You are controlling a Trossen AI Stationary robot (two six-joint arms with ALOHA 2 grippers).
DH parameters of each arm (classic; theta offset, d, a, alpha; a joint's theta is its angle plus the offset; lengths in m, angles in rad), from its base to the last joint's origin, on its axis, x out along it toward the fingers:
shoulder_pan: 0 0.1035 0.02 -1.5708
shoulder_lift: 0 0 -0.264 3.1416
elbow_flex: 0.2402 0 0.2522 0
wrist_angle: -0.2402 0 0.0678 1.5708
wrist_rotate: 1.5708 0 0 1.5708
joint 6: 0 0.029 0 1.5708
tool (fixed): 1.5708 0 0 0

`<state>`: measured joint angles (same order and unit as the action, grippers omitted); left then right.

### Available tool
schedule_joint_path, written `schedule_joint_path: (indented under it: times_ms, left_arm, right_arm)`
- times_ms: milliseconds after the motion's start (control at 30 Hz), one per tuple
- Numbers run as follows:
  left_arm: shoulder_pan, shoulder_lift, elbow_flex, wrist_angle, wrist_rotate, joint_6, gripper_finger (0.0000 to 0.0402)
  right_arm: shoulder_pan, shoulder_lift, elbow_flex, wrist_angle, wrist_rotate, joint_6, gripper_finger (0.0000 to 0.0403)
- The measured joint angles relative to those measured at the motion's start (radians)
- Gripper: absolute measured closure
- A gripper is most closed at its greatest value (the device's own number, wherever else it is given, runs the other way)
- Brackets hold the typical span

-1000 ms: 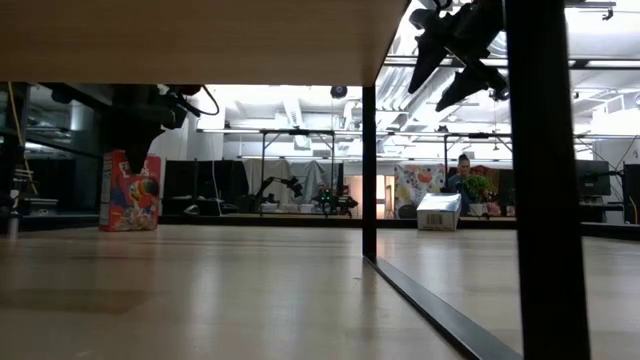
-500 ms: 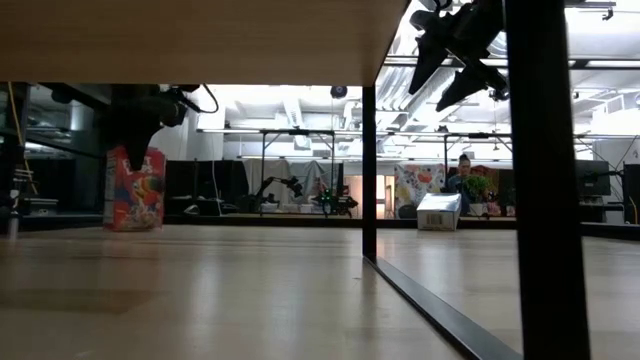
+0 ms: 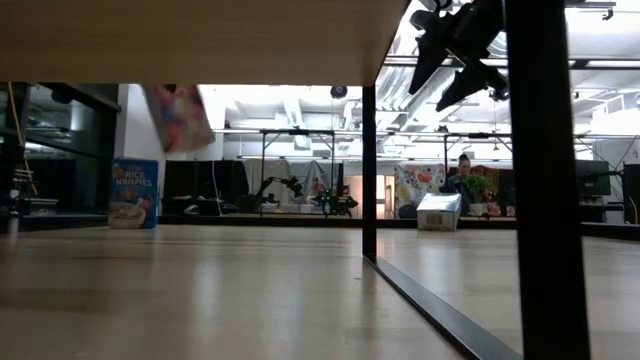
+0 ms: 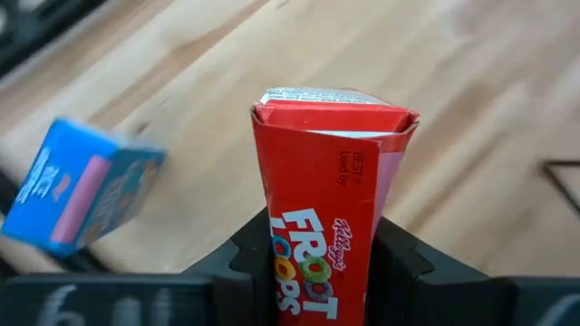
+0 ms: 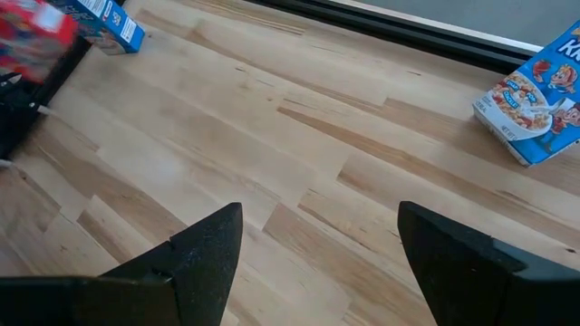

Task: Stack cereal on shelf
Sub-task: Put the red cereal box on the shelf aligned with the red cereal box

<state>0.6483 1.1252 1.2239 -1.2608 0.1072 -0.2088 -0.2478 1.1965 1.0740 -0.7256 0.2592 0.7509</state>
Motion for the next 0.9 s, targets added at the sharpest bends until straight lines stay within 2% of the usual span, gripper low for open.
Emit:
schedule_joint_path:
  times_ms: [400, 667, 800, 900]
  left_arm:
    - [-0.345, -0.014, 0.333, -0.125, 0.094, 0.019, 0.0297]
    - [-0.609, 0.060, 0.351, -0.111, 0.017, -0.091, 0.0297]
    - [-0.716, 0.118, 0.351, -0.065, -0.049, -0.163, 0.0297]
    - [-0.772, 0.158, 0.351, -0.031, -0.052, -0.245, 0.0297]
  right_arm:
    - [0.000, 0.000, 0.000, 0.001, 0.000, 0.110, 0.0116]
    - [0.000, 0.000, 0.000, 0.001, 0.000, 0.157, 0.0116]
    - [0.000, 0.000, 0.000, 0.001, -0.001, 0.125, 0.0116]
    - [0.000, 0.000, 0.000, 0.001, -0.006, 0.090, 0.0116]
